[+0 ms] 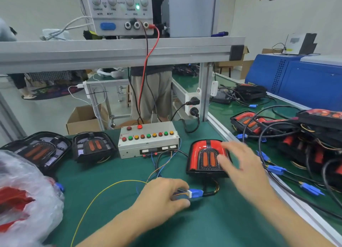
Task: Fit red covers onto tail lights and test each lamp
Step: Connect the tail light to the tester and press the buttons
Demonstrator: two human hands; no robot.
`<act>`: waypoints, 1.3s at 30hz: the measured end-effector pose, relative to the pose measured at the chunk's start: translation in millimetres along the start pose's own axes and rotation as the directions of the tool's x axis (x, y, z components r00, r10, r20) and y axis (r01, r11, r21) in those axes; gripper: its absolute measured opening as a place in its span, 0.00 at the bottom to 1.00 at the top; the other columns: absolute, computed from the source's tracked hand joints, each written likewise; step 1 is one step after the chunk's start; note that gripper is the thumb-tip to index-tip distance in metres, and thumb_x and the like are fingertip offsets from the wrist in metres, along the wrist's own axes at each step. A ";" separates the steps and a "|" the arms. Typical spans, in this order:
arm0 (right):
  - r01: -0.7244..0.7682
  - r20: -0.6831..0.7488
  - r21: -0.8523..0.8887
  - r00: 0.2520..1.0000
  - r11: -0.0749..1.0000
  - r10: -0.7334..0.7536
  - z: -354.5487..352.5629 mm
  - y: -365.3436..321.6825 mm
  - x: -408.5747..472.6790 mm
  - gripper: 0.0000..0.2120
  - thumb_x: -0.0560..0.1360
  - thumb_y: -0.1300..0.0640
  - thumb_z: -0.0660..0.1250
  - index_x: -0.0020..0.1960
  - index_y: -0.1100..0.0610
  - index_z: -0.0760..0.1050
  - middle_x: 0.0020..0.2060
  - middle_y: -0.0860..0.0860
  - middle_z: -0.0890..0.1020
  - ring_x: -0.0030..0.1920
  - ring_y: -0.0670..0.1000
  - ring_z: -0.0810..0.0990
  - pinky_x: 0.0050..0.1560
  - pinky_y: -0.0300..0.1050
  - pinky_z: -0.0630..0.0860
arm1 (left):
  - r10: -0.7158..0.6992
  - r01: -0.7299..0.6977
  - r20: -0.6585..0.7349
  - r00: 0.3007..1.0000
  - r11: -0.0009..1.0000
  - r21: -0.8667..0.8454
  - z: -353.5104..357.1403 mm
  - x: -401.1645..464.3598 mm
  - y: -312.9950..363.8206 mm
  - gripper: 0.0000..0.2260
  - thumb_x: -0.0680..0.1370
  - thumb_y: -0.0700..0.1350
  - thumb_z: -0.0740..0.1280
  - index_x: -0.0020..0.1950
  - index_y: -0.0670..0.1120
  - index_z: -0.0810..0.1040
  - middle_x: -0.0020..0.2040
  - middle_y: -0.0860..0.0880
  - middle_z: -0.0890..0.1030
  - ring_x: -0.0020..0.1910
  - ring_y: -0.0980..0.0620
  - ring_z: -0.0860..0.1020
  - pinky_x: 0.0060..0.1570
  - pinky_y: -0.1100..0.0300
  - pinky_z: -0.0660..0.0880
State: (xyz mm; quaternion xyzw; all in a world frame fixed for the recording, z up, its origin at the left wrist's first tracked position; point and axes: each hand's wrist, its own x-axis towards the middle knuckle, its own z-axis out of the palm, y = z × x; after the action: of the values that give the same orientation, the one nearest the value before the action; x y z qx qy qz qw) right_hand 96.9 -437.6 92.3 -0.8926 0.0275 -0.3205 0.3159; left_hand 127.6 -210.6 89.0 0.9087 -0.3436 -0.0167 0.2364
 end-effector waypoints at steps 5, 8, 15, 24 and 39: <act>0.379 0.585 -0.165 0.781 0.910 -0.219 12.9 -28.0 -22.0 0.26 0.72 0.35 0.59 0.62 0.48 0.78 0.56 0.41 0.80 0.65 0.43 0.70 0.71 0.50 0.35 | -0.048 0.039 -0.067 0.997 0.991 -0.127 -5.0 5.5 -5.8 0.10 0.74 0.56 0.68 0.52 0.55 0.82 0.37 0.57 0.80 0.35 0.61 0.73 0.37 0.68 0.67; 0.539 0.544 -0.350 0.782 0.766 -0.302 23.5 -35.8 -23.3 0.18 0.66 0.37 0.73 0.51 0.45 0.82 0.43 0.39 0.82 0.55 0.44 0.79 0.72 0.57 0.51 | -0.080 0.064 -0.074 0.994 0.979 -0.191 -6.0 10.7 -5.7 0.10 0.73 0.55 0.68 0.49 0.54 0.84 0.40 0.53 0.83 0.39 0.56 0.78 0.44 0.59 0.75; 0.537 0.334 -0.394 0.840 0.746 -0.428 32.2 -45.1 -24.0 0.08 0.68 0.43 0.71 0.37 0.47 0.82 0.30 0.40 0.78 0.40 0.45 0.80 0.63 0.56 0.59 | -0.125 0.118 -0.017 0.992 0.968 -0.223 -22.2 20.4 -3.1 0.09 0.63 0.58 0.66 0.35 0.55 0.81 0.24 0.60 0.74 0.26 0.61 0.69 0.35 0.65 0.63; 0.375 0.211 -0.364 0.925 0.853 -0.317 22.9 -55.7 -26.6 0.09 0.68 0.44 0.68 0.36 0.48 0.80 0.31 0.40 0.78 0.40 0.47 0.80 0.58 0.48 0.59 | -0.186 0.162 -0.019 0.982 0.896 -0.414 -40.6 23.7 -25.6 0.08 0.59 0.50 0.68 0.29 0.48 0.73 0.25 0.55 0.71 0.27 0.58 0.66 0.31 0.62 0.63; -0.746 0.292 0.362 0.661 0.560 0.692 22.9 14.9 6.4 0.27 0.72 0.44 0.72 0.65 0.55 0.71 0.65 0.53 0.73 0.62 0.54 0.74 0.62 0.48 0.70 | -0.355 0.388 0.164 0.920 0.778 -0.494 -1.4 76.7 5.1 0.24 0.78 0.58 0.61 0.73 0.52 0.66 0.66 0.52 0.73 0.62 0.51 0.74 0.66 0.53 0.68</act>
State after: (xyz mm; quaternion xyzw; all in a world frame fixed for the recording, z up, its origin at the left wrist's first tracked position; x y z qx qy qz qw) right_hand 117.8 -438.7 73.6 -0.7206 0.2955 -0.1081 0.6179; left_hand 183.3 -261.8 102.6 0.8600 -0.1475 -0.1829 0.4530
